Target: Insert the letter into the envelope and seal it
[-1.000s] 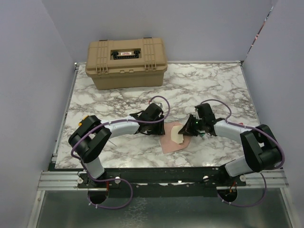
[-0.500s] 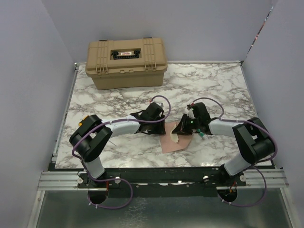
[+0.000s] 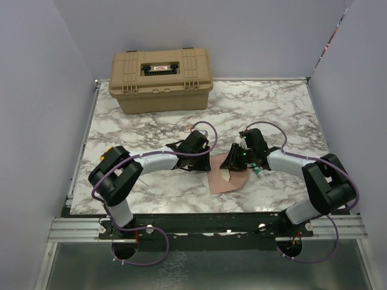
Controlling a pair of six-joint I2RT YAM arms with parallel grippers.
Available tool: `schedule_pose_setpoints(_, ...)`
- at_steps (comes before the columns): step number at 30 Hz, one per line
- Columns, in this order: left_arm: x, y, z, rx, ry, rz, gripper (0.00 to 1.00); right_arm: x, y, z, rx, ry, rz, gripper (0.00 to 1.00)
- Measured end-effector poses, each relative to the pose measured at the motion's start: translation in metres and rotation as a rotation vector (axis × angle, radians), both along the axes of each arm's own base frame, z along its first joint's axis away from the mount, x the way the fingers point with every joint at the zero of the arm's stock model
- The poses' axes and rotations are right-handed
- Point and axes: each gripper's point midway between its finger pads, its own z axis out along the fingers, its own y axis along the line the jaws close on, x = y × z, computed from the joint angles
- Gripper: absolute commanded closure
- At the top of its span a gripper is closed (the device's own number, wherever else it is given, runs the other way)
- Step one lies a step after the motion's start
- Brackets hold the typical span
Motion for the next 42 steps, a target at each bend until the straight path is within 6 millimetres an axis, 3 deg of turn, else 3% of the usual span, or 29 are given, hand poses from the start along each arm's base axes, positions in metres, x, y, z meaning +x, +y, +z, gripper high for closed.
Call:
schedule_pose_setpoints(6, 0.0, 0.0, 0.0, 0.0, 0.0, 0.0, 0.54, -0.001, -0.01, -0.002, -0.061, 0.009, -0.017, 0.64)
schedule_pose_setpoints(18, 0.001, 0.0, 0.0, -0.007, 0.006, -0.001, 0.54, -0.003, -0.019, 0.004, -0.175, 0.014, -0.016, 0.34)
schedule_pose_setpoints(21, 0.001, 0.0, 0.0, -0.007, 0.005, -0.001, 0.54, 0.002, -0.023, 0.013, -0.204, -0.014, -0.033, 0.37)
schedule_pose_setpoints(26, 0.001, -0.001, 0.001, -0.009, 0.006, 0.002, 0.54, 0.008, -0.025, 0.019, -0.221, -0.034, -0.042, 0.56)
schedule_pose_setpoints(42, 0.003, -0.009, 0.001, -0.053, 0.02, 0.006, 0.55, -0.005, -0.028, -0.009, -0.239, 0.034, -0.027, 0.57)
